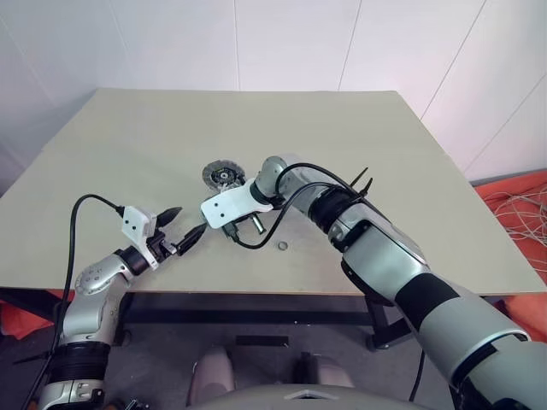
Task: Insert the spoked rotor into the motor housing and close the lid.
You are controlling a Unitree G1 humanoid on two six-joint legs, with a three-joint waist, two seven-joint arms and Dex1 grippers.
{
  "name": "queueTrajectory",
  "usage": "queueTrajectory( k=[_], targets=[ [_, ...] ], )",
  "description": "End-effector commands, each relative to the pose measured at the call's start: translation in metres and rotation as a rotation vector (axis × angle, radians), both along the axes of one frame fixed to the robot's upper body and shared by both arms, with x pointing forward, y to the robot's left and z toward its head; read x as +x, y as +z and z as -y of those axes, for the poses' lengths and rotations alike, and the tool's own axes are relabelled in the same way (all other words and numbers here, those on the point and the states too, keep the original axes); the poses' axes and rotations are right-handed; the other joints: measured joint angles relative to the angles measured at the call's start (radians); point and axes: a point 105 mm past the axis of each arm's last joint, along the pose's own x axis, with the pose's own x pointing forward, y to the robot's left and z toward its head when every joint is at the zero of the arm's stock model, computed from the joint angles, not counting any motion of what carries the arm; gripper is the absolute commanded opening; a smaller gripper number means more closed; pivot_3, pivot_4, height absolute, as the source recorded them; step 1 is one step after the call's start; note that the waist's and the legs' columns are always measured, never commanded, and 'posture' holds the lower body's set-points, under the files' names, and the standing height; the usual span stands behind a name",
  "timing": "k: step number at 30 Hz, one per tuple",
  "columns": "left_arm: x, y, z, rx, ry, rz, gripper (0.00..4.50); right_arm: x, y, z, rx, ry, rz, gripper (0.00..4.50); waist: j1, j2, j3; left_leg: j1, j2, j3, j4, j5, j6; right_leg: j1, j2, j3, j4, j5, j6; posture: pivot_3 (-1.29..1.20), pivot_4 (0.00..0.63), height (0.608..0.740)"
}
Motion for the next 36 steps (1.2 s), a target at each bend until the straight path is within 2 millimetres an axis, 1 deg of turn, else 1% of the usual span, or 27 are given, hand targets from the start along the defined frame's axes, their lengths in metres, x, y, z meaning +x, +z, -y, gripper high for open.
queueTrajectory(
  k=[1, 4, 8, 14, 19, 22, 26, 33, 36],
  targets=[
    [0.003, 0.012, 0.0, 0.008, -0.002, 0.054, 4.5, 0.002, 0.023, -0.003, 0.033, 0.044, 0.06, 0.03, 0.0, 0.0, 0.0, 0.0, 0.0, 0.0, 0.0, 0.0, 0.0, 0.0, 0.0, 0.0, 0.0, 0.0, 0.0, 0.0, 0.0, 0.74],
    [0.003, 0.011, 0.0, 0.009, -0.004, 0.053, 4.5, 0.003, 0.023, 0.006, 0.017, 0.041, 0.062, 0.03, 0.0, 0.0, 0.0, 0.0, 0.0, 0.0, 0.0, 0.0, 0.0, 0.0, 0.0, 0.0, 0.0, 0.0, 0.0, 0.0, 0.0, 0.74],
    [0.003, 0.011, 0.001, 0.008, -0.005, 0.052, 4.5, 0.003, 0.017, 0.02, -0.002, 0.026, 0.035, 0.03, 0.001, 0.0, 0.0, 0.0, 0.0, 0.0, 0.001, 0.0, 0.0, 0.0, 0.0, 0.0, 0.0, 0.0, 0.0, 0.0, 0.0, 0.74],
    [0.004, 0.011, 0.001, 0.008, -0.004, 0.051, 4.5, -0.003, 0.009, 0.042, -0.02, 0.001, 0.001, 0.03, 0.004, -0.001, 0.0, 0.0, 0.0, 0.0, 0.002, 0.0, 0.0, 0.001, 0.0, 0.0, 0.0, 0.0, 0.0, 0.0, 0.0, 0.74],
    [0.006, 0.011, 0.003, 0.008, -0.01, 0.049, 4.5, -0.007, 0.007, 0.055, -0.025, -0.031, -0.011, 0.03, 0.013, -0.001, -0.001, 0.0, 0.0, 0.0, 0.003, 0.0, 0.0, 0.002, 0.0, 0.0, 0.001, 0.0, 0.0, 0.0, 0.0, 0.74],
    [0.007, 0.011, 0.004, 0.008, -0.017, 0.048, 4.5, -0.01, 0.008, 0.054, -0.021, -0.04, -0.022, 0.03, 0.015, -0.001, -0.001, 0.0, 0.0, 0.001, 0.003, 0.0, 0.0, 0.002, 0.0, 0.0, 0.001, 0.0, 0.0, 0.0, 0.0, 0.74],
    [0.008, 0.011, 0.005, 0.008, -0.019, 0.048, 4.5, -0.018, 0.009, 0.048, -0.013, -0.046, -0.045, 0.03, 0.013, -0.001, -0.001, 0.001, 0.0, 0.0, 0.003, 0.0, 0.0, 0.002, 0.0, 0.0, 0.001, 0.0, 0.0, 0.0, 0.0, 0.74],
    [0.008, 0.011, 0.004, 0.01, -0.017, 0.049, 4.5, -0.034, 0.008, 0.046, -0.008, -0.055, -0.117, 0.03, 0.014, -0.001, -0.001, 0.002, 0.0, 0.0, 0.003, 0.0, 0.0, 0.003, 0.0, 0.0, 0.002, 0.0, 0.0, 0.0, 0.0, 0.74],
    [0.008, 0.011, 0.004, 0.011, -0.016, 0.049, 4.5, -0.034, 0.013, 0.04, 0.042, -0.07, -0.108, 0.03, 0.013, -0.001, -0.001, 0.003, 0.0, 0.0, 0.003, 0.0, 0.0, 0.003, 0.0, 0.0, 0.002, 0.0, 0.0, 0.0, 0.0, 0.74]
  ],
)
